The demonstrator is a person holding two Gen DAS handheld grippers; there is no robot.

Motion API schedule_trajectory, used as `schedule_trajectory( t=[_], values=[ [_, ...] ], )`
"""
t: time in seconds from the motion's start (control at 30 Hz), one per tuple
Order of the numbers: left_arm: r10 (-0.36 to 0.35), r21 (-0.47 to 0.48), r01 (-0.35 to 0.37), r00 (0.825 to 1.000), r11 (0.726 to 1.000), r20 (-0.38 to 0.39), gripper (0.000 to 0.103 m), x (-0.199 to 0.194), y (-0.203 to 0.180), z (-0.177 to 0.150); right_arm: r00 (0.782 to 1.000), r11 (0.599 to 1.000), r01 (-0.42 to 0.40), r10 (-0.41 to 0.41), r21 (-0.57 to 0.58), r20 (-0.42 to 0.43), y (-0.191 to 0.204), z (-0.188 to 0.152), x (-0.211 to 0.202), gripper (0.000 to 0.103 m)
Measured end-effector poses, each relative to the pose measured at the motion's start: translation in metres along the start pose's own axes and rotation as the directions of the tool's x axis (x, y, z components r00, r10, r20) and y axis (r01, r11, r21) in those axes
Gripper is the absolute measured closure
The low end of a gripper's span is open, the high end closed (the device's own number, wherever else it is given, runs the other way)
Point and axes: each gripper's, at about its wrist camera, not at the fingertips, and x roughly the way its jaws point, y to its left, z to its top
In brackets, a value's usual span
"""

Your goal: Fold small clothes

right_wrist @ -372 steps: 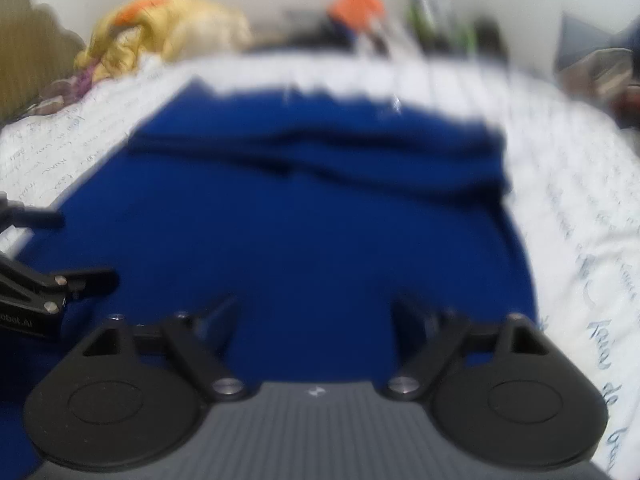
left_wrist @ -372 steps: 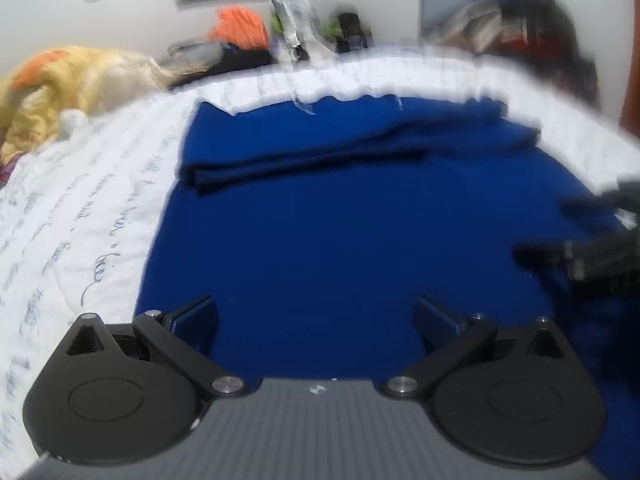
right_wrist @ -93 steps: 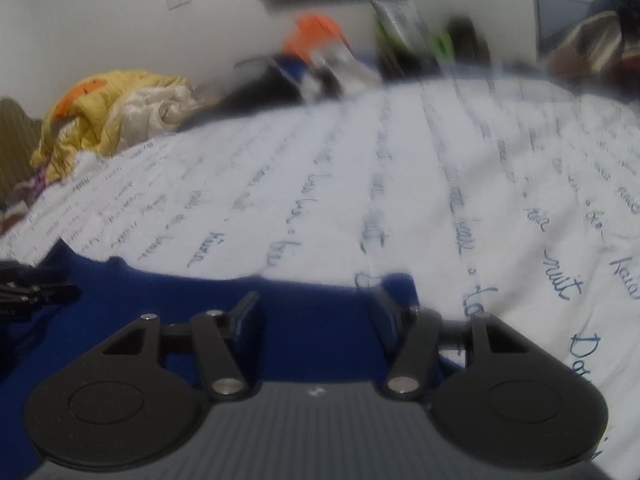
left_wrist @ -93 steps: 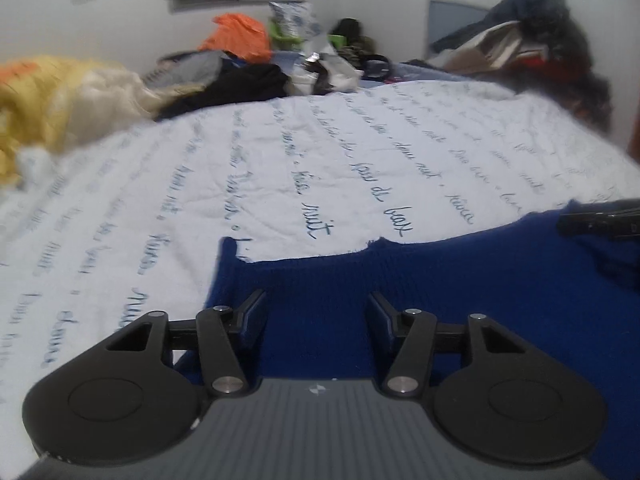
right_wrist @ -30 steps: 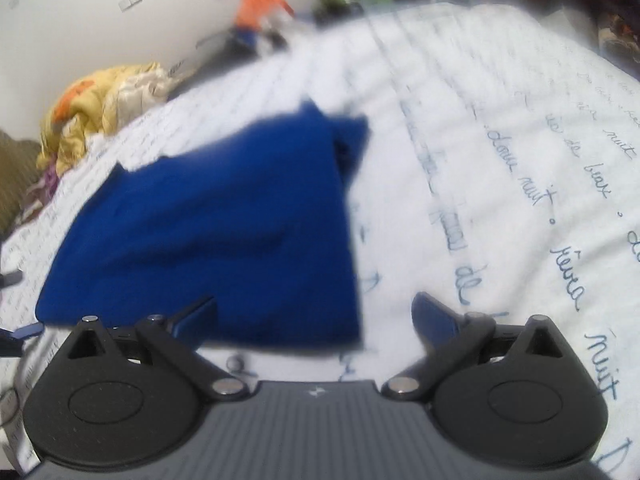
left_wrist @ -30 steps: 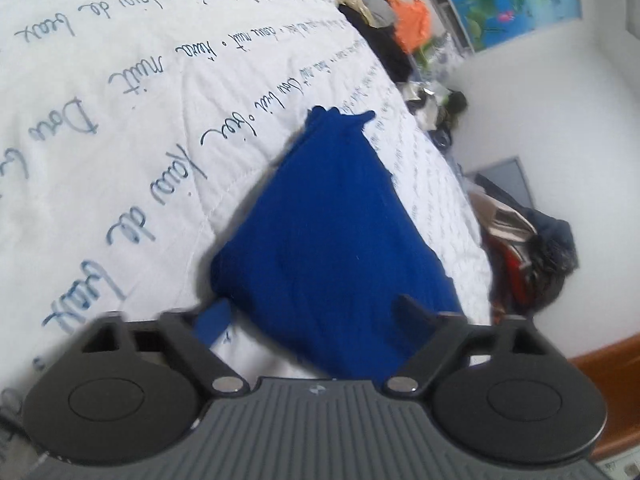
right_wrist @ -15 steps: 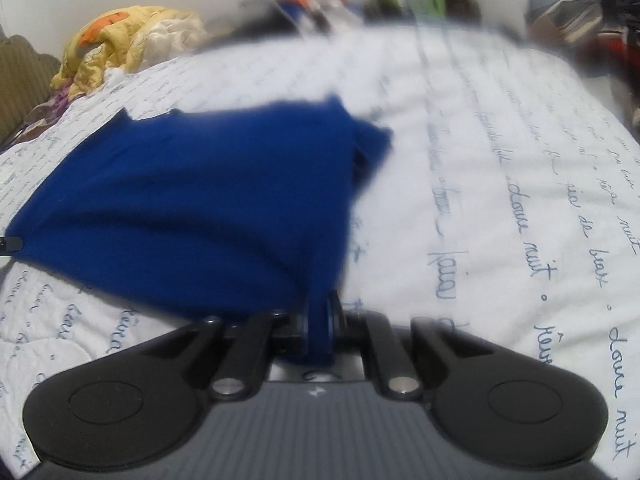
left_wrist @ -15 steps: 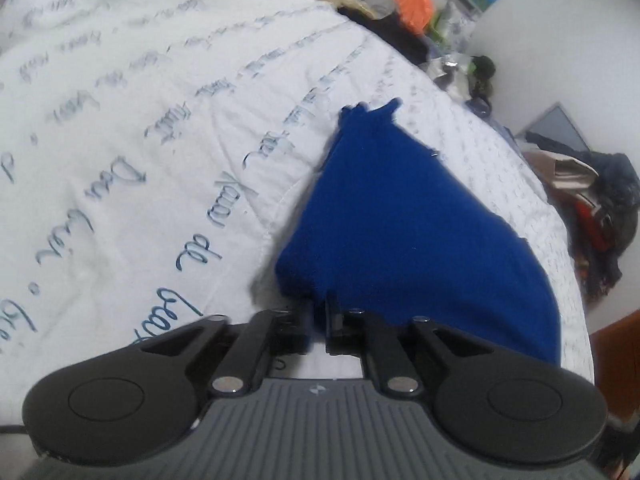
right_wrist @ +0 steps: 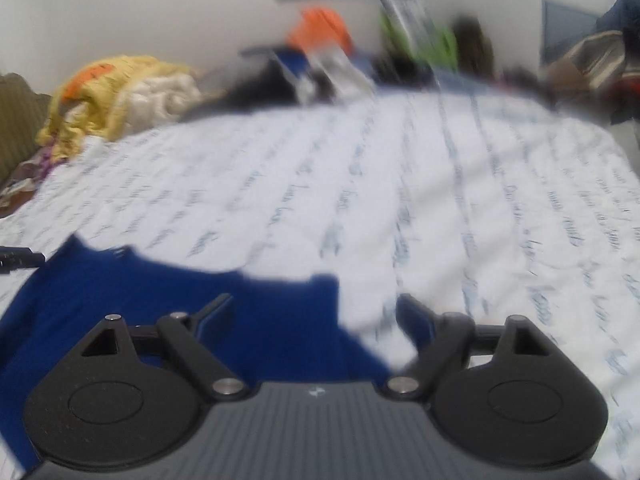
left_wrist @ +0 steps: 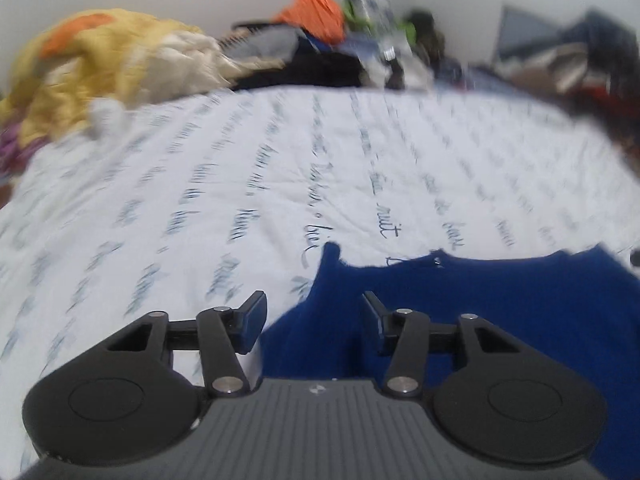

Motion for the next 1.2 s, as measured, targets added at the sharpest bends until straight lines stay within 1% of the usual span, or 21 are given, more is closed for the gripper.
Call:
schedule_trajectory(
  t=[0.03, 0.07, 0.1, 0.13, 0.2, 0.23, 0.27, 0.33, 0.4, 0.5, 0.53, 0.57, 0.63, 0.67, 0.7, 0.77, 0.83, 0.87, 0.93, 1.07, 1.2],
  values=[
    [0.014, 0.022, -0.013, 1.000, 1.000, -0.021, 0.059, 0.014, -0.005, 0.004, 1.000, 1.000, 0.007, -0.007, 0.006, -0.021, -0.002, 0.005, 0.016, 0.027],
    [0.020, 0.039, -0.019, 0.999, 0.999, -0.038, 0.088, 0.028, -0.007, 0.005, 0.999, 1.000, 0.010, -0.010, 0.015, -0.052, -0.001, 0.007, 0.028, 0.071],
    [0.011, 0.051, -0.008, 0.999, 0.999, -0.044, 0.092, 0.035, -0.006, 0.004, 0.994, 0.999, -0.012, 0.016, 0.033, -0.107, 0.000, 0.004, 0.042, 0.097],
    [0.025, 0.062, -0.025, 1.000, 0.998, -0.008, 0.093, 0.034, -0.008, 0.003, 0.993, 0.998, -0.034, 0.039, 0.046, -0.110, 0.000, 0.001, 0.048, 0.097],
    [0.117, 0.099, -0.123, 0.991, 0.987, 0.064, 0.093, 0.031, -0.007, 0.002, 0.996, 0.999, -0.033, 0.032, -0.011, -0.086, 0.005, 0.001, 0.047, 0.098],
    [0.131, 0.093, -0.137, 0.989, 0.986, 0.074, 0.093, 0.032, -0.003, -0.001, 0.998, 0.999, -0.030, 0.030, -0.015, -0.050, 0.003, 0.002, 0.042, 0.098],
    [0.123, 0.078, -0.126, 0.992, 0.989, 0.035, 0.093, 0.039, 0.004, -0.004, 1.000, 1.000, -0.014, 0.014, 0.002, -0.017, -0.003, 0.001, 0.039, 0.098],
    [0.125, 0.084, -0.131, 0.990, 0.988, 0.068, 0.093, 0.041, 0.003, -0.013, 0.999, 0.999, 0.023, -0.021, 0.034, -0.034, -0.013, -0.007, 0.047, 0.099],
    [0.140, 0.101, -0.147, 0.988, 0.984, 0.070, 0.090, 0.037, -0.003, -0.015, 1.000, 0.999, 0.016, -0.017, 0.028, 0.010, -0.014, -0.016, 0.045, 0.096],
    [0.163, 0.077, -0.172, 0.980, 0.982, 0.114, 0.077, 0.013, -0.007, -0.015, 0.999, 0.997, 0.032, -0.032, 0.069, 0.002, -0.012, -0.010, 0.028, 0.090],
    [0.157, 0.061, -0.168, 0.976, 0.984, 0.149, 0.061, 0.001, -0.011, -0.015, 0.998, 0.995, 0.035, -0.039, 0.093, 0.049, -0.010, -0.008, 0.014, 0.090],
    [0.134, 0.061, -0.146, 0.975, 0.987, 0.178, 0.038, -0.010, -0.017, -0.016, 0.993, 0.993, 0.025, -0.038, 0.114, 0.115, -0.006, -0.004, -0.005, 0.088],
    [0.068, 0.079, -0.085, 0.977, 0.993, 0.204, 0.017, -0.018, -0.035, -0.014, 0.978, 0.992, -0.047, 0.022, 0.117, 0.205, 0.010, -0.004, -0.022, 0.073],
    [0.038, 0.098, -0.057, 0.981, 0.994, 0.189, 0.019, -0.015, -0.046, -0.015, 0.979, 0.993, -0.078, 0.059, 0.088, 0.197, 0.022, -0.002, -0.020, 0.048],
    [0.020, 0.120, -0.040, 0.987, 0.992, 0.160, 0.022, -0.006, -0.055, -0.017, 0.984, 0.995, -0.086, 0.077, 0.051, 0.163, 0.035, -0.002, -0.011, 0.030],
    [0.026, 0.118, -0.035, 0.996, 0.992, 0.081, 0.023, 0.019, -0.064, -0.023, 0.996, 0.999, -0.034, 0.038, -0.041, 0.086, 0.059, -0.010, 0.015, 0.029],
    [0.021, 0.065, -0.027, 0.994, 0.997, 0.104, 0.014, 0.032, -0.053, -0.038, 0.998, 0.991, 0.060, -0.059, -0.120, 0.013, 0.065, -0.027, 0.043, 0.028],
    [-0.011, 0.028, 0.009, 0.996, 1.000, 0.094, 0.013, 0.034, -0.045, -0.037, 0.997, 0.992, 0.051, -0.044, -0.117, 0.058, 0.059, -0.037, 0.044, 0.025],
    [-0.048, 0.010, 0.047, 0.995, 0.999, 0.090, 0.009, 0.038, -0.039, -0.035, 0.998, 0.999, 0.020, -0.017, -0.043, 0.063, 0.047, -0.035, 0.042, 0.025],
    [-0.049, 0.011, 0.048, 0.995, 0.999, 0.091, 0.007, 0.043, -0.040, -0.035, 0.996, 0.993, 0.071, -0.066, -0.098, 0.062, 0.057, -0.037, 0.044, 0.025],
    [-0.057, 0.019, 0.056, 0.995, 0.998, 0.086, 0.003, 0.034, -0.042, -0.035, 0.995, 0.993, 0.075, -0.069, -0.093, 0.066, 0.058, -0.036, 0.044, 0.025]
  ],
)
